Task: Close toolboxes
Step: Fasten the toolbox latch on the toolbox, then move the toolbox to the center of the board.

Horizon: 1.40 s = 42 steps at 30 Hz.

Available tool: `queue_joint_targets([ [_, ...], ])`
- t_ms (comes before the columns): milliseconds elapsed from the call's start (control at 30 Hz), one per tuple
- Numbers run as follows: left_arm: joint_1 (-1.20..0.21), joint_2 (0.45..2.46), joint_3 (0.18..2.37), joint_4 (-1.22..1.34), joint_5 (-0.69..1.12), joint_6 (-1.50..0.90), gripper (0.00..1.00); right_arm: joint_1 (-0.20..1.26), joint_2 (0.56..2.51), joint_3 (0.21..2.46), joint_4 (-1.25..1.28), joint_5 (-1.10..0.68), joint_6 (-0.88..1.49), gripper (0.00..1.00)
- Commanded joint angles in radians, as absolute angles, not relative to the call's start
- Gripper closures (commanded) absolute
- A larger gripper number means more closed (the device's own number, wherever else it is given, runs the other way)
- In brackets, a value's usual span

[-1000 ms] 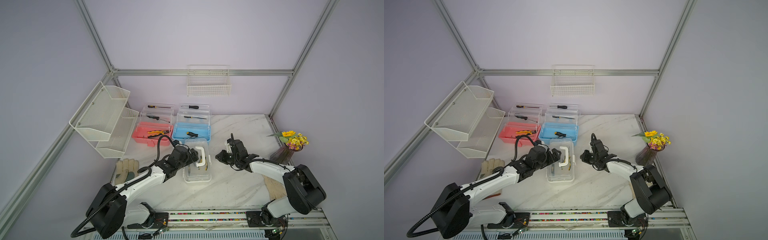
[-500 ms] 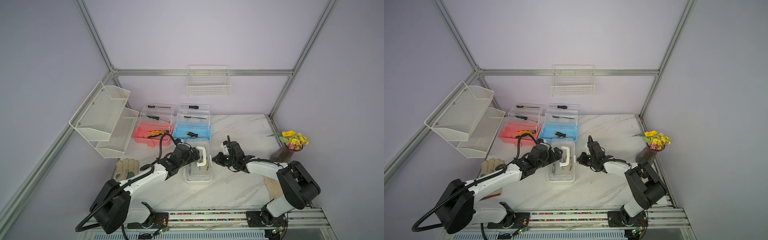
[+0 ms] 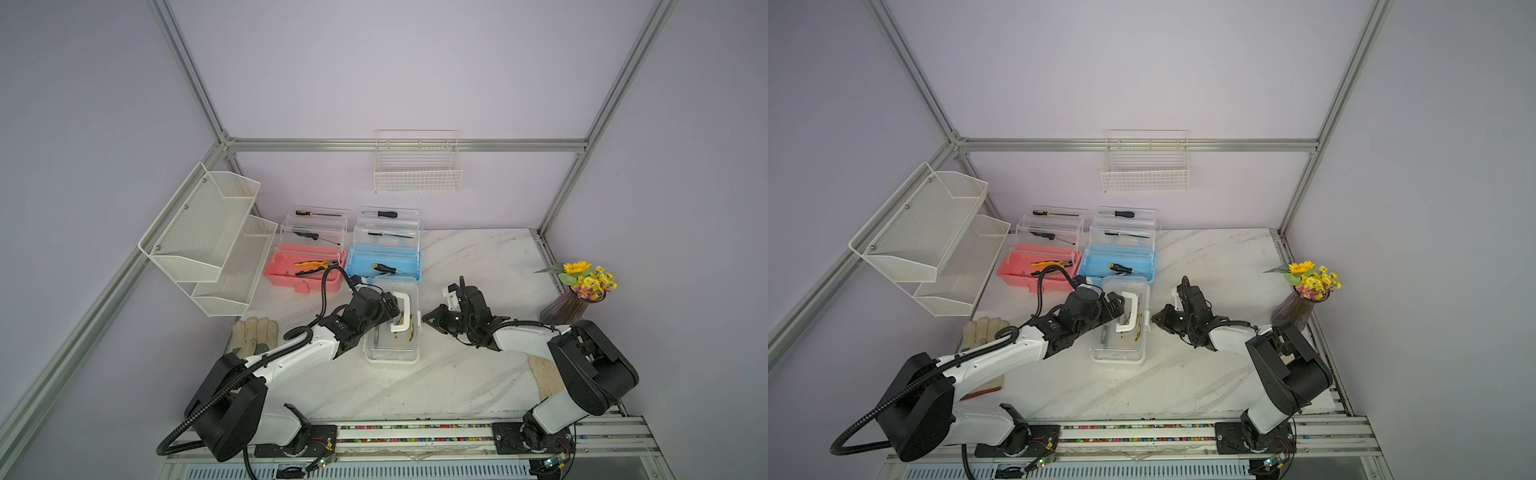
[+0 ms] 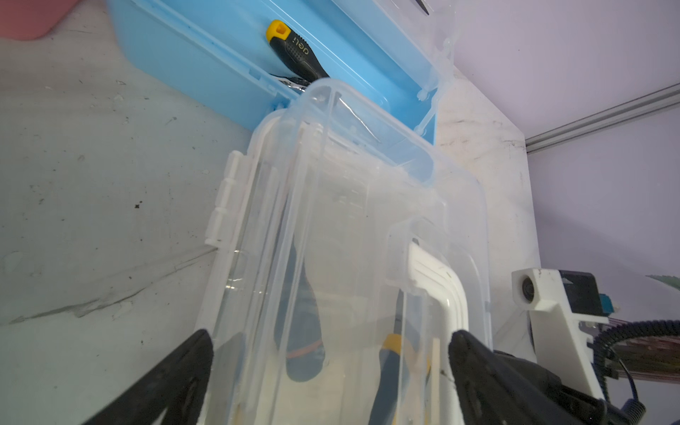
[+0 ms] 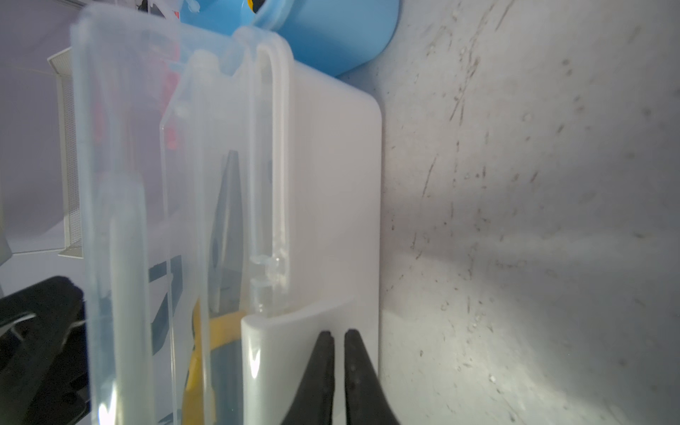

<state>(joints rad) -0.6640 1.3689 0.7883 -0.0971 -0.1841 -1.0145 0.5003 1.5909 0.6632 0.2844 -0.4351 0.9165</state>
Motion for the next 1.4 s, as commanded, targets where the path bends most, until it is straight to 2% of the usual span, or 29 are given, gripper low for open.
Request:
queue_joint_targets([
  [0, -0.715, 1.395, 0.79, 0.02, -0.078, -1.115, 0.0, 0.552, 1.609, 0.652, 0.451, -0.571, 0.991, 0.89],
  [400, -0.762, 1.5, 0.822, 0.102, -0.084, -1.187, 0.01, 0.593, 1.666, 0.67, 0.514, -0.556, 1.034, 0.9],
  [500, -0.761, 1.465, 0.815, 0.067, -0.127, -1.178, 0.01, 0.592, 1.575, 0.712, 0.272, -0.444, 0.917, 0.87],
  [600, -0.76, 1.422, 0.817, 0.018, -0.175, -1.169, 0.0, 0.575, 1.487, 0.804, -0.062, -0.296, 0.773, 0.75],
  [700, -0.762, 1.375, 0.802, 0.024, -0.196, -1.186, 0.0, 0.546, 1.433, 0.859, -0.271, -0.213, 0.694, 0.58],
  [833, -0.779, 1.373, 0.807, 0.042, -0.203, -1.187, 0.0, 0.546, 1.333, 0.924, -0.486, -0.07, 0.655, 0.49],
  [1033, -0.792, 1.375, 0.837, 0.07, -0.191, -1.146, 0.0, 0.62, 1.248, 1.057, -0.705, 0.108, 0.669, 0.47],
  [1200, -0.792, 1.322, 0.856, 0.047, -0.218, -1.06, 0.0, 0.759, 1.328, 1.175, -0.817, 0.23, 0.718, 0.48],
  [1367, -0.789, 1.25, 0.84, 0.028, -0.272, -1.001, 0.0, 0.806, 1.412, 1.206, -0.801, 0.251, 0.743, 0.48],
])
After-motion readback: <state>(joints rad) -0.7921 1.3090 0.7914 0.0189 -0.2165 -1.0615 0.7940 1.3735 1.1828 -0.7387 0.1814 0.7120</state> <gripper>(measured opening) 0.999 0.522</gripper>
